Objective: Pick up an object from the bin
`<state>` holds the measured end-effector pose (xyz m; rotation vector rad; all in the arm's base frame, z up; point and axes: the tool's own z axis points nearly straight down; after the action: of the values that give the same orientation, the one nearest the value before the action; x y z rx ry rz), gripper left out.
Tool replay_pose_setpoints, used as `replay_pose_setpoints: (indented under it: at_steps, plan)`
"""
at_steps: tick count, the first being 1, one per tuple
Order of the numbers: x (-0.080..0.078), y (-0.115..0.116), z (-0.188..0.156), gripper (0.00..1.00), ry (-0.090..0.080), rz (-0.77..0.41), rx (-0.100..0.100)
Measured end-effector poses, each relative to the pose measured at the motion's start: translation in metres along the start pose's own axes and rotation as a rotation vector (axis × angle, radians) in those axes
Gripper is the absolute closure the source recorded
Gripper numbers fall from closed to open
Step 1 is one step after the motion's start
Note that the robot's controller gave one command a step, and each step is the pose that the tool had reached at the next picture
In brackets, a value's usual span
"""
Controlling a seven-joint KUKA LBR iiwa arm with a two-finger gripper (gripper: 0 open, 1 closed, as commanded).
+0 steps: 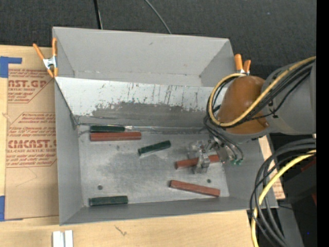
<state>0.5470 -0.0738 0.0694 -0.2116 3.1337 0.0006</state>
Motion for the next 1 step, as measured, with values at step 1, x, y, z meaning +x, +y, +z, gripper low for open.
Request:
replay_pose_setpoints:
  at_steps: [1]
  plan:
    - [0.0000,0.0000,0.0000,1.00,0.000,0.000,0.000]
